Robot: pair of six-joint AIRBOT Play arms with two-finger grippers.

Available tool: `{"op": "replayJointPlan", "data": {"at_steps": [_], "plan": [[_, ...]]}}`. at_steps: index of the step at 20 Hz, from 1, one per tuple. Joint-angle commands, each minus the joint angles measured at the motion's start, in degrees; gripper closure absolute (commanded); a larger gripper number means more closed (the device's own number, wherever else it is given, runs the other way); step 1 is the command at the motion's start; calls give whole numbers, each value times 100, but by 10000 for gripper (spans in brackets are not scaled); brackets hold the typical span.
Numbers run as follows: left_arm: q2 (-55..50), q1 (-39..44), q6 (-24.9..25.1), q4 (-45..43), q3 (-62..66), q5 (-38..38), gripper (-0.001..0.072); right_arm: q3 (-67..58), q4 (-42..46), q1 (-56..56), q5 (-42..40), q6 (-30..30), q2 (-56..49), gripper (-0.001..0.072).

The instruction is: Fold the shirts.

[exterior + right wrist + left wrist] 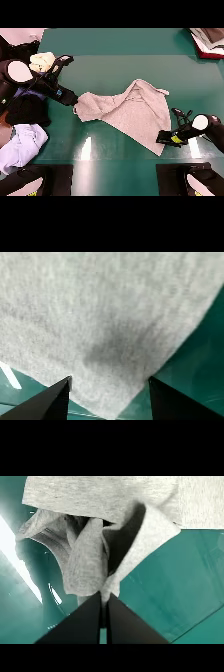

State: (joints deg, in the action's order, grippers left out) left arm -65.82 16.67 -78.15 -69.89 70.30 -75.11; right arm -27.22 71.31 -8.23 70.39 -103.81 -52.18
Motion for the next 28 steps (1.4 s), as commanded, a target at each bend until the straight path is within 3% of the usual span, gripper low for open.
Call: {"op": "replayJointPlan", "data": {"at_steps": [1,3,4,5,9,15,19,24,28], "plan": [[4,2,9,2,-2,-90,681,44,-24,-317,-339,-20,-402,214],[4,2,9,2,-2,-85,681,42,-24,-509,-503,-20,-424,442],[4,2,7,2,0,-74,681,44,-13,-592,-542,-13,-385,619],[9,2,-15,4,2,-72,682,42,37,-647,-551,-9,-262,698],[498,0,-374,-24,505,149,682,-575,33,-321,-203,-4,857,698],[1294,2,-745,-17,2776,90,682,-3397,35,844,-136,317,2181,701],[1537,2,-1075,63,3926,-15,682,-5056,33,1521,-20,612,2229,700],[1537,2,-1471,485,5010,-920,682,-6765,37,2006,1145,1088,1692,700],[1537,2,-1510,883,5436,-798,682,-7932,42,2277,1676,1156,1121,700]]}}
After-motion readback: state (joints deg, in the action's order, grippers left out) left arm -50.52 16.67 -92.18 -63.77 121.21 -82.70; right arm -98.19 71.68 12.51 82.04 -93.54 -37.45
